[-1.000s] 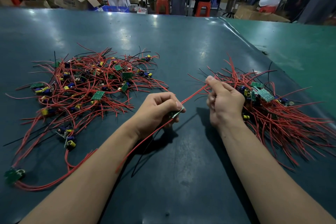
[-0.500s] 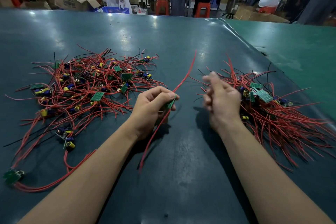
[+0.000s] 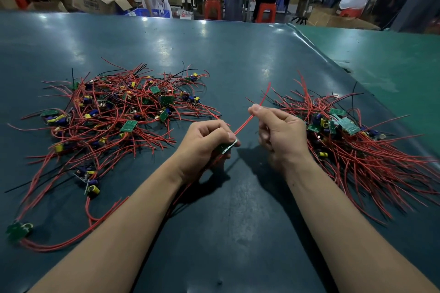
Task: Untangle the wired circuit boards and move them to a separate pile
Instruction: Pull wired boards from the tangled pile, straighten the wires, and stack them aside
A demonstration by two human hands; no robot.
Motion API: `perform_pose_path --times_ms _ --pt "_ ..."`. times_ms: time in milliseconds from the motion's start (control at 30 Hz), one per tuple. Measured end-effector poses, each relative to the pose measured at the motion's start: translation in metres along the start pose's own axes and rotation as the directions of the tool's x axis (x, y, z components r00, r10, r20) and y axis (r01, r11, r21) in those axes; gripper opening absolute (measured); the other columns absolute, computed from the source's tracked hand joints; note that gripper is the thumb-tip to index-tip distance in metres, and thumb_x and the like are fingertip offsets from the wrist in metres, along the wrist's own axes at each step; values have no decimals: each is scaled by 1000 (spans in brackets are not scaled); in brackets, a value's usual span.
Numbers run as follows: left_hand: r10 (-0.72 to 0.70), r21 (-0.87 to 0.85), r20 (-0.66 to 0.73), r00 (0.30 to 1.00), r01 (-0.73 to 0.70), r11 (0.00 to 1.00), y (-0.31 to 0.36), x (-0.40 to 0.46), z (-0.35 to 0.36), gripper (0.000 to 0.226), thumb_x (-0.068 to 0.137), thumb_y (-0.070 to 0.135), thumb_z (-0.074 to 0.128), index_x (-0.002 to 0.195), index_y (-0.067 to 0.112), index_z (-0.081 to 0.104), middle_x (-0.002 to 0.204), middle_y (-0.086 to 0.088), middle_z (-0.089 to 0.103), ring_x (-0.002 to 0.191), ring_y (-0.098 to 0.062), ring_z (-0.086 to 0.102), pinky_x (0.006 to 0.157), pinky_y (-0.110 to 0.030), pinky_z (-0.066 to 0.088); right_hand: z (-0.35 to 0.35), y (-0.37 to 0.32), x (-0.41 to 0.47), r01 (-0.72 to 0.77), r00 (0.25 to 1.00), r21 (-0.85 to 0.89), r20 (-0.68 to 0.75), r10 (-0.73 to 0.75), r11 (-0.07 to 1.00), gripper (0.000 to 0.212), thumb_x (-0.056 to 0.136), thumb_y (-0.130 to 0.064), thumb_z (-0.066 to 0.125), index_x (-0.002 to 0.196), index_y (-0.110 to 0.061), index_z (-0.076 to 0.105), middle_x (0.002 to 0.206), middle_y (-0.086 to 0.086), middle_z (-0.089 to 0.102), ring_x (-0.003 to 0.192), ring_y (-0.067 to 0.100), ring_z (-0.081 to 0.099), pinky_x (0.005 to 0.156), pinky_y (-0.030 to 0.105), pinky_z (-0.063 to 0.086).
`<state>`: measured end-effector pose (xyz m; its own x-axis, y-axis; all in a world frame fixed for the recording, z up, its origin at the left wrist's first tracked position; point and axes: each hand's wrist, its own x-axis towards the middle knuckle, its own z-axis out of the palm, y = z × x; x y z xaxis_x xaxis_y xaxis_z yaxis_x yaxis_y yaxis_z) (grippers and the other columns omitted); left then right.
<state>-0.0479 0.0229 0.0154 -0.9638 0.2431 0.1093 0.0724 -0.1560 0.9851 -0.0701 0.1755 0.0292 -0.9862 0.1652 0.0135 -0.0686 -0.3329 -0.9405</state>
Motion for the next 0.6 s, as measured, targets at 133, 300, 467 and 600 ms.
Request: perform_pose_path --times_ms 133,300,467,600 --pt "23 -9 50 998 -23 1000 -1 0 -3 9 57 24 63 53 17 66 47 -4 55 37 -10 46 40 -13 29 -5 -2 7 52 992 116 -123 -38 992 15 86 -4 71 73 -4 64 42 -5 42 30 5 29 34 14 18" --pt "54 -139 -40 998 -59 989 -2 3 -6 8 62 22 66 59 16 69 49 -5 52 36 -11 38 41 -15 30 -10 -4 11 71 972 179 -235 -28 981 20 98 -22 58 86 -9 66 55 -2 50 32 6 37 33 13 22" --pt "43 -185 -53 998 -53 981 0 4 -6 18 87 28 65 95 16 75 60 -1 55 40 -8 39 40 -16 32 -4 -2 -1 -169 981 -192 67 184 967 44 92 -54 55 83 -13 67 46 -3 48 32 9 38 34 12 22" --pt "95 -67 -45 994 -98 993 1 2 -1 29 98 17 50 119 3 64 66 9 68 52 2 60 48 -11 46 4 5 -19 -122 885 -377 378 273 918 43 76 -55 63 71 -13 63 47 -2 46 33 10 41 32 14 24"
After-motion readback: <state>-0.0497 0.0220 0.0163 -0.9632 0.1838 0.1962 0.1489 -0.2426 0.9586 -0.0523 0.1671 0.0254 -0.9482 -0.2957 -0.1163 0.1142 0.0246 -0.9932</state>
